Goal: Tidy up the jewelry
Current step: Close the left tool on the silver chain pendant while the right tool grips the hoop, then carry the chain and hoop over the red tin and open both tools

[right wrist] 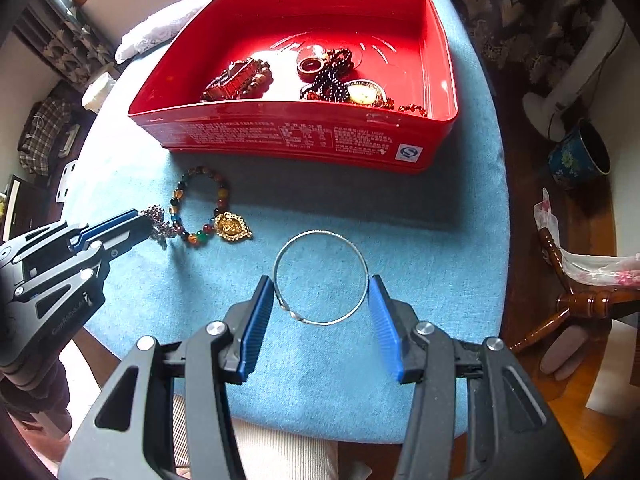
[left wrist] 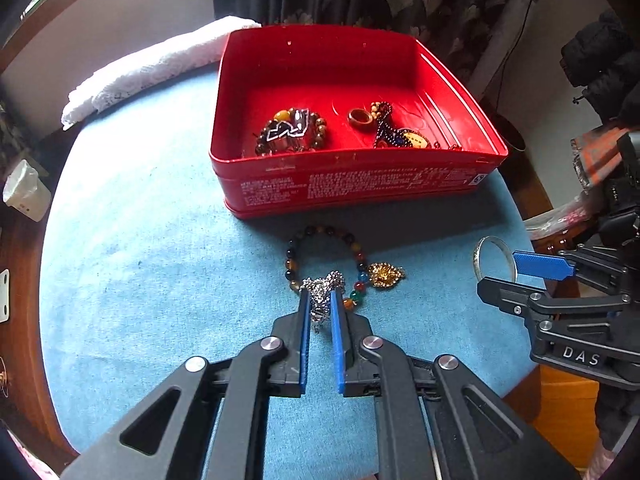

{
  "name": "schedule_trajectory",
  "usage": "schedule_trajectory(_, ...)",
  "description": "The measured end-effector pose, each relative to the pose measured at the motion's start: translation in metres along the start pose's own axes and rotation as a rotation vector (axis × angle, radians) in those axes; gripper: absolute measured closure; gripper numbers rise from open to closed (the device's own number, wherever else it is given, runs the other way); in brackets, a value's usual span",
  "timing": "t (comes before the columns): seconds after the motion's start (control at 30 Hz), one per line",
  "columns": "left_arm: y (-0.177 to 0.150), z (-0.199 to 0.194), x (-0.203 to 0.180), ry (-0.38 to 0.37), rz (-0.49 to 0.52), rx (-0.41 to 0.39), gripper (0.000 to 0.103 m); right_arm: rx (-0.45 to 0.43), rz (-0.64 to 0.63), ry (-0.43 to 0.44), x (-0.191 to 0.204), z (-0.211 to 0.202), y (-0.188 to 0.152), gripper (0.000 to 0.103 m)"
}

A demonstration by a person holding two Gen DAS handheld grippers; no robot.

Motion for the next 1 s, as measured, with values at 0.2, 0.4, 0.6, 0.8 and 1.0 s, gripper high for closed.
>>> schedule_trajectory(0.2, 0.005, -0.014, -0.001, -0.034, -0.009, -0.028, 0.093, -0.019, -0.007, -0.005, 0.001, -0.009, 0.002, 0.056)
schedule_trajectory(0.4, 0.013, -0.031, 0.006, -0.055, -0.025, -0.066, 0.093, -0.046, -0.019, -0.01, 0.0, -0.021, 0.008, 0.056)
schedule_trajectory(0.6, 0.027, -0.044, 0.013, -0.071, -0.039, -0.102, 0.093, -0.09, -0.025, -0.003, -0.003, -0.037, 0.027, 0.056)
schedule_trajectory(0.8, 0.055, -0.053, 0.013, -0.07, -0.03, -0.156, 0.093, -0.149, -0.031, -0.016, -0.009, -0.052, 0.052, 0.056)
schedule_trajectory(1.0, 0.092, -0.047, 0.009, -0.061, -0.018, -0.189, 0.093, -0.172, -0.034, -0.012, -0.013, -0.052, 0.077, 0.056)
Point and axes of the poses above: each gripper's, at about its wrist camera, not at the fingertips, and z roughly the way its jaws point, x to its left, y to its top, the point moved 6 cm from there along z, roughly the way its jaws point, and after that the axes turned 4 degrees about -y, right-handed, at the moved point
